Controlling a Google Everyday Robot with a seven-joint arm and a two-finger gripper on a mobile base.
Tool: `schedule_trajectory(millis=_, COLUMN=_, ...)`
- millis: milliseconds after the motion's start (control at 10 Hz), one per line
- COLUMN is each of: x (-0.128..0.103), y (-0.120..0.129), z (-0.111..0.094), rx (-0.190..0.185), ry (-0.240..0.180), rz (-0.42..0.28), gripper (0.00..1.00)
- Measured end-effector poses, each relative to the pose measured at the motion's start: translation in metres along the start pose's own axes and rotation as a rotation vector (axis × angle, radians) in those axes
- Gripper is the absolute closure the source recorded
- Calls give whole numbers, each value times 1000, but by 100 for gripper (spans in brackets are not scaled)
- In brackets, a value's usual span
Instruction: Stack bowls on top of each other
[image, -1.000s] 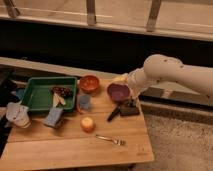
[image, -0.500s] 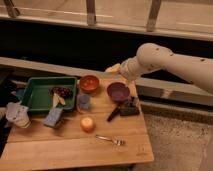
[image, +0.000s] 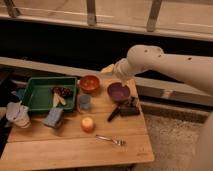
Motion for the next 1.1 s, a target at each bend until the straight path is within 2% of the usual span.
schedule_trajectory(millis=100, x=-4, y=10, z=8, rx=6, ry=-7, rz=-10, gripper=22)
schedule_trajectory(millis=300, x=-13, y=35, z=36, rx=12, ry=-5, rz=-44, gripper=22)
schedule_trajectory(millis=400, x=-15, y=39, z=45, rx=12, ry=0, rz=-48, gripper=22)
schedule_trajectory(millis=500, x=-18, y=41, z=64, rx=8, ry=9, rz=-56, gripper=22)
schedule_trajectory(millis=800, x=-24, y=47, z=108, rx=-36, ry=44, rz=-30, gripper=22)
schedule_trajectory(millis=1000, x=-20, y=64, z=144, rx=-74, ry=94, rz=-14, gripper=22)
schedule_trajectory(millis=1100, x=-17, y=71, z=153, rx=-82, ry=106, rz=-16, gripper=22)
